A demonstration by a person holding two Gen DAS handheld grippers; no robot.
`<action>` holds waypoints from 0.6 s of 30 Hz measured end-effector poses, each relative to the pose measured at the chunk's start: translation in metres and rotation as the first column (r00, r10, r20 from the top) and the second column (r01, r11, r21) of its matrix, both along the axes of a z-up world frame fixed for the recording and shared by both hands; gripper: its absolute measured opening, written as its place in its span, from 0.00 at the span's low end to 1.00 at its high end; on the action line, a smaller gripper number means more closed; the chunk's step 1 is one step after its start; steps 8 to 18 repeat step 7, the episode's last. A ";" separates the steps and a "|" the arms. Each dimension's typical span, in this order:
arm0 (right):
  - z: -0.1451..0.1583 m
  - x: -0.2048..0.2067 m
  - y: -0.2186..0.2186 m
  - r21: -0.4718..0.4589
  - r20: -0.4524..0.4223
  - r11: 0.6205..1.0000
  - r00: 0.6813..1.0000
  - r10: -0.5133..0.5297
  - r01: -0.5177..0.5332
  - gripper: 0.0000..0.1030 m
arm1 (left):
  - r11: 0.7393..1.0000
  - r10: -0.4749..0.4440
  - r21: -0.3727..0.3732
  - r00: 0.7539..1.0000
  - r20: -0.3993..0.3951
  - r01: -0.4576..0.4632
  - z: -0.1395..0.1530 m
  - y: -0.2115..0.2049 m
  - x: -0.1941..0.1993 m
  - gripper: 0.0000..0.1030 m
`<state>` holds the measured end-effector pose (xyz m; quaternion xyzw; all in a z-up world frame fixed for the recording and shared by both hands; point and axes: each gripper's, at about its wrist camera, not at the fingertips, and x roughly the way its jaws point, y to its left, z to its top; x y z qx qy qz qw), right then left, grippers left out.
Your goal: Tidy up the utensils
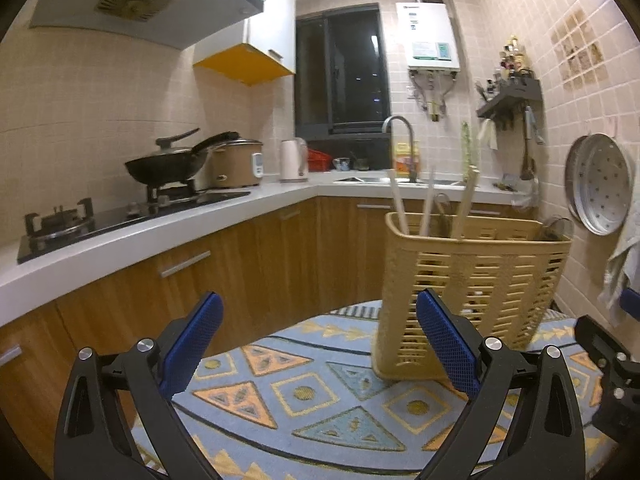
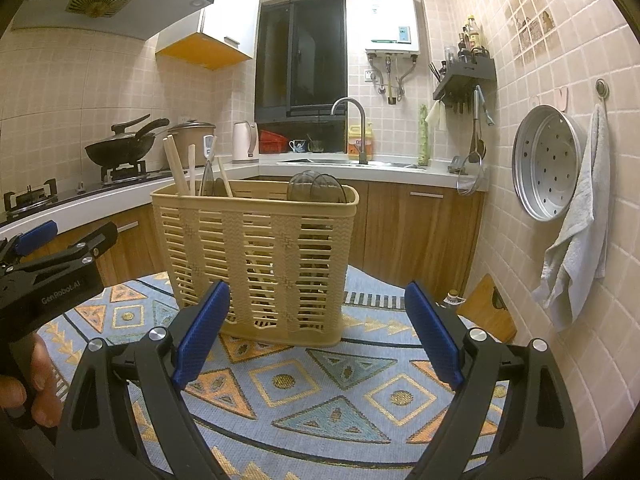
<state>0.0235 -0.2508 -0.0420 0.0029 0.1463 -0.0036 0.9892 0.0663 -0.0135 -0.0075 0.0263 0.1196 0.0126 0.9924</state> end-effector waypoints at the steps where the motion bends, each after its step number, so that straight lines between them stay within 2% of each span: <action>1: 0.000 0.000 0.000 -0.001 0.000 1.000 1.000 0.000 0.000 0.82 | 1.000 -0.010 0.000 1.000 -0.004 0.010 0.000 -0.001 0.000 0.93; 3: 0.000 0.001 0.000 0.000 -0.003 1.000 1.000 0.000 0.000 0.82 | 0.999 -0.035 -0.001 0.999 -0.015 0.035 0.000 -0.003 0.000 0.93; 18: 0.000 0.001 0.000 -0.001 -0.003 1.000 1.000 -0.001 0.001 0.82 | 0.999 -0.031 -0.011 0.999 -0.025 0.031 -0.001 -0.001 0.002 0.93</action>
